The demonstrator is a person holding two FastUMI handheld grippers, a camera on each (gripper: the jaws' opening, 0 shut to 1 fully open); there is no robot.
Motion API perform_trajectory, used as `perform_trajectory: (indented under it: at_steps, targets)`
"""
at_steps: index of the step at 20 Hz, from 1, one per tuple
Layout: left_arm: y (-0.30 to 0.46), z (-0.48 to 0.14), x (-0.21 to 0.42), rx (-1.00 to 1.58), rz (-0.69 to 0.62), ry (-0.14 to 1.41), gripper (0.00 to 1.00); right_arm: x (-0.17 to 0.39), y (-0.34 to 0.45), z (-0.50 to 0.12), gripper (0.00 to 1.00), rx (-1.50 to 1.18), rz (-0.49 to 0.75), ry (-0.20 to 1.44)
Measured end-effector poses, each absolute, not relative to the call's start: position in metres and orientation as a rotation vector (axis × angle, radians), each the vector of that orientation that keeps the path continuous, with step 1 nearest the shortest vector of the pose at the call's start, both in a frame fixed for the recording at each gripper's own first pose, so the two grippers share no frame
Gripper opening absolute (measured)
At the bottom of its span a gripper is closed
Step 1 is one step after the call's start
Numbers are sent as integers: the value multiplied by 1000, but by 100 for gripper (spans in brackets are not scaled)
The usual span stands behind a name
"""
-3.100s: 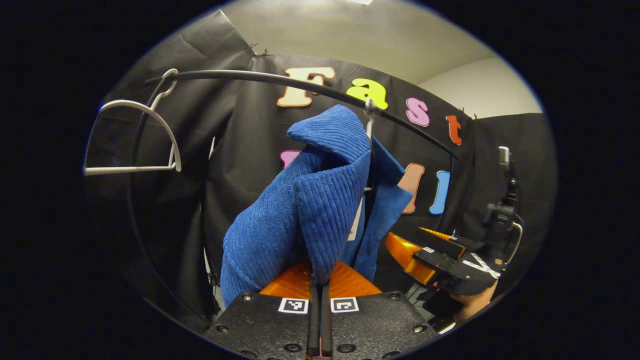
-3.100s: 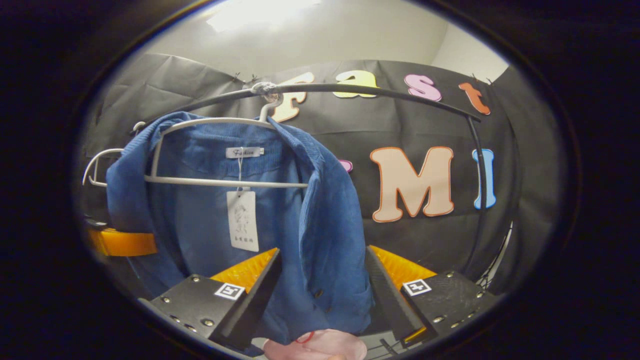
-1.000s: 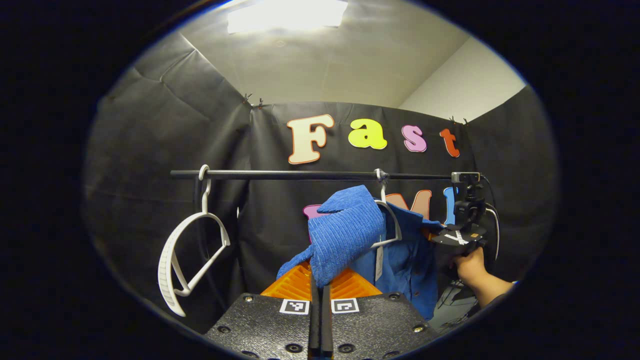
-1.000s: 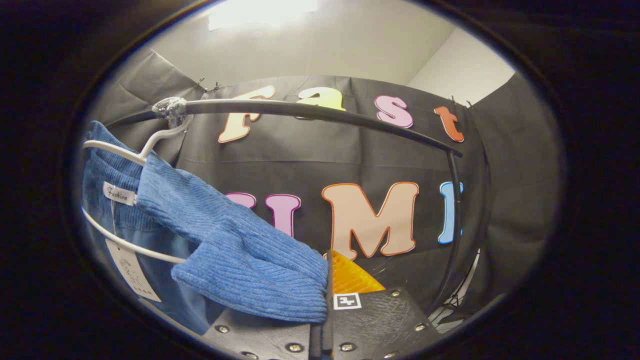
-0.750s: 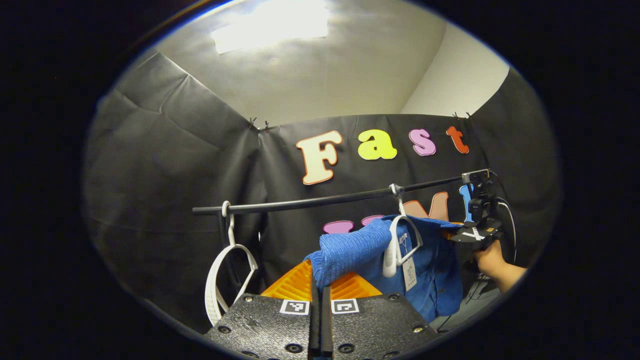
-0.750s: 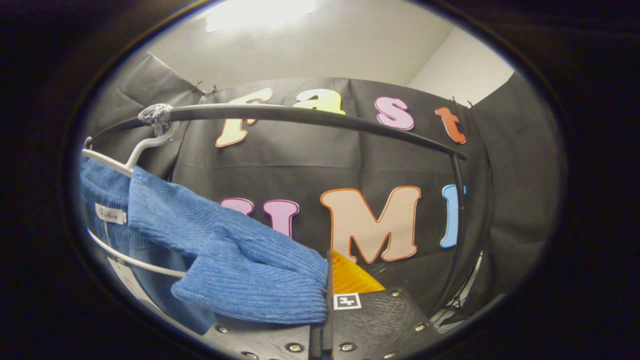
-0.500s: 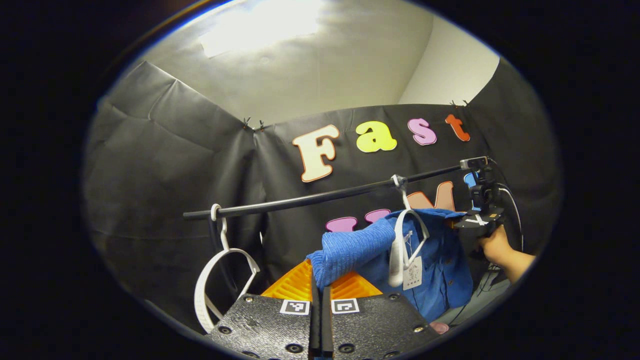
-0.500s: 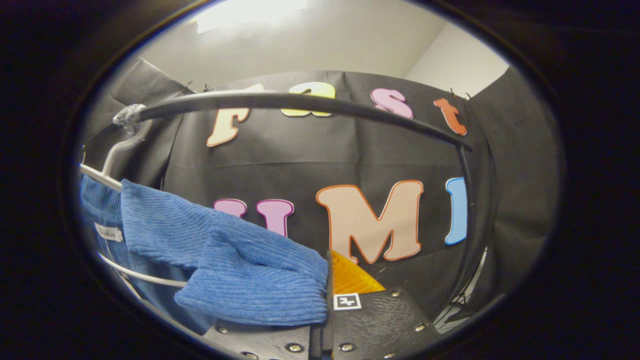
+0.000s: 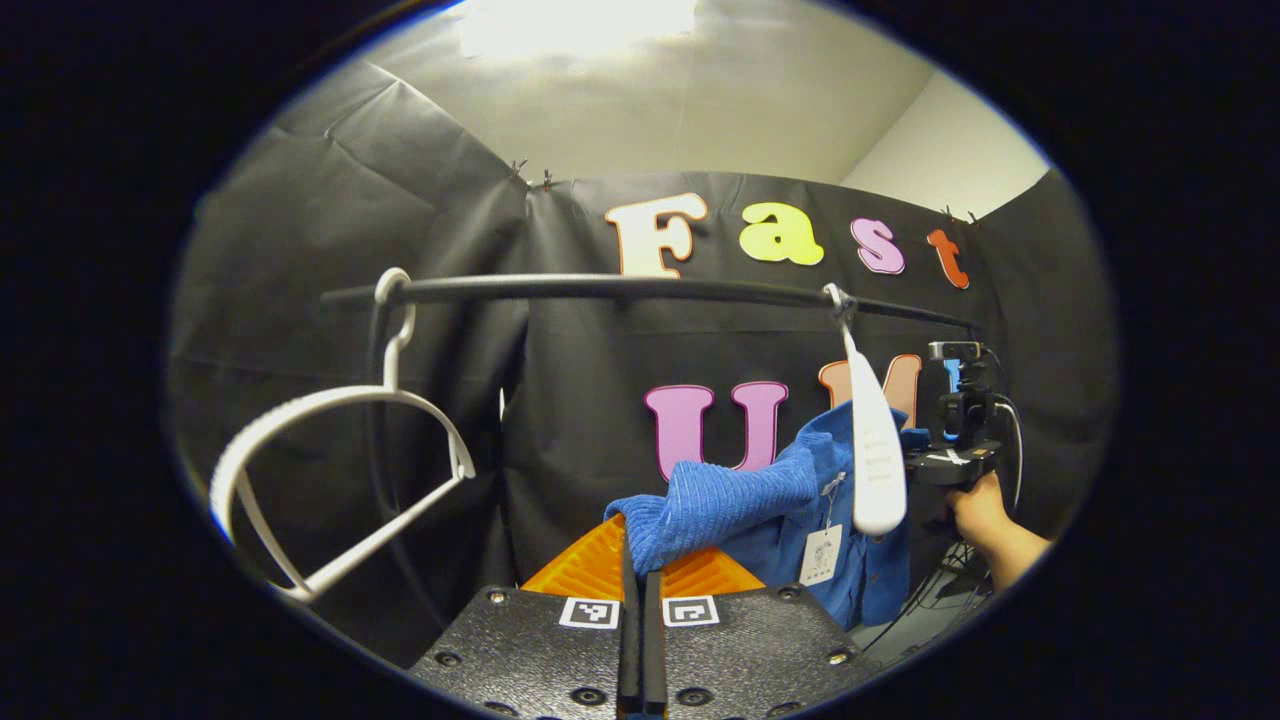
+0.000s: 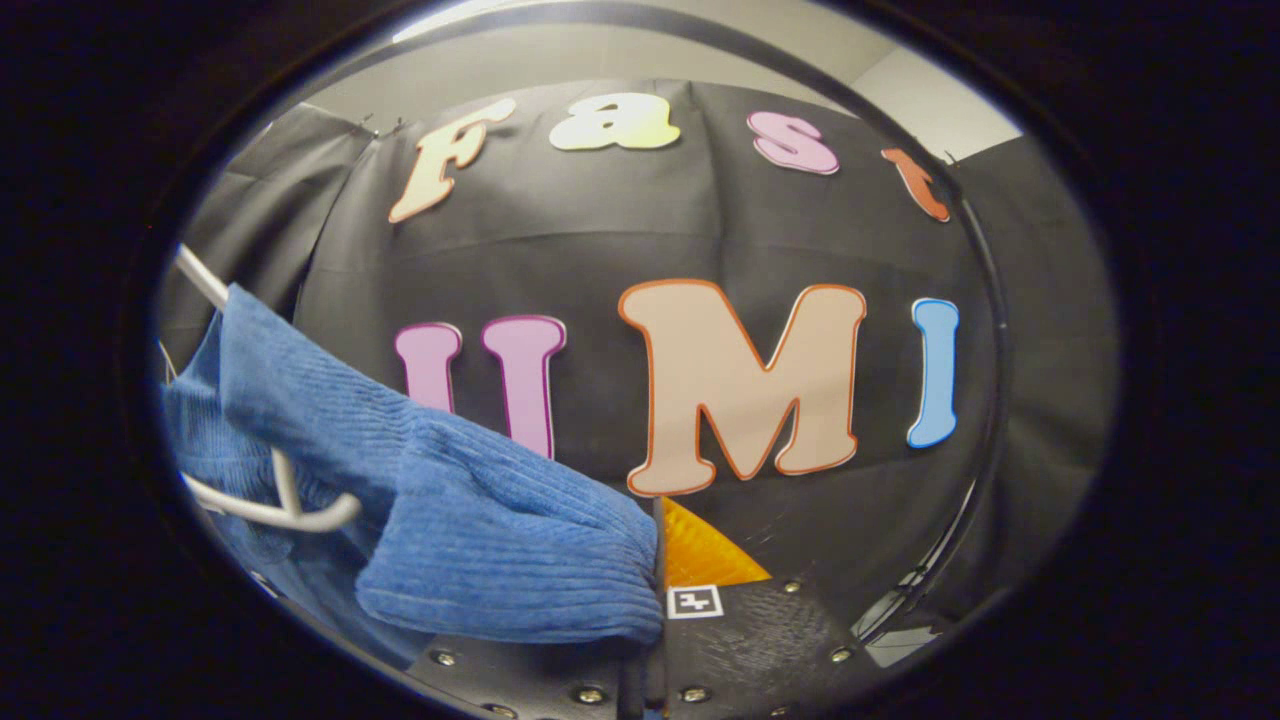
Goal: Grasp the clothes on the hanger with both hands and then place them into the laundry hamper below.
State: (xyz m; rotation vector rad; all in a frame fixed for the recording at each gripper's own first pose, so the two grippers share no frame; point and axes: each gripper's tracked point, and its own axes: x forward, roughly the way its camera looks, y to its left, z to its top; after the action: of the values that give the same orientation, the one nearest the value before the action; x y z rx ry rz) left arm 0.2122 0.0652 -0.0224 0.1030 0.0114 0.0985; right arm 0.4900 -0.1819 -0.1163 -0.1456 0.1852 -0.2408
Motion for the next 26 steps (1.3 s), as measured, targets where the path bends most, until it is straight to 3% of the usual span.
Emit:
perform_trajectory:
  at_steps: [8, 16, 26]
  targets:
    - [86, -69, 231, 28, 136, 21, 1, 474, -188, -196, 5, -161, -241, 290]
    - [96, -91, 230, 60, 141, 54, 1, 406, -181, -199, 5, 36, -191, 287]
    - [81, -128, 214, 67, 121, 120, 1, 332, -151, -222, 5, -35, -134, 347]
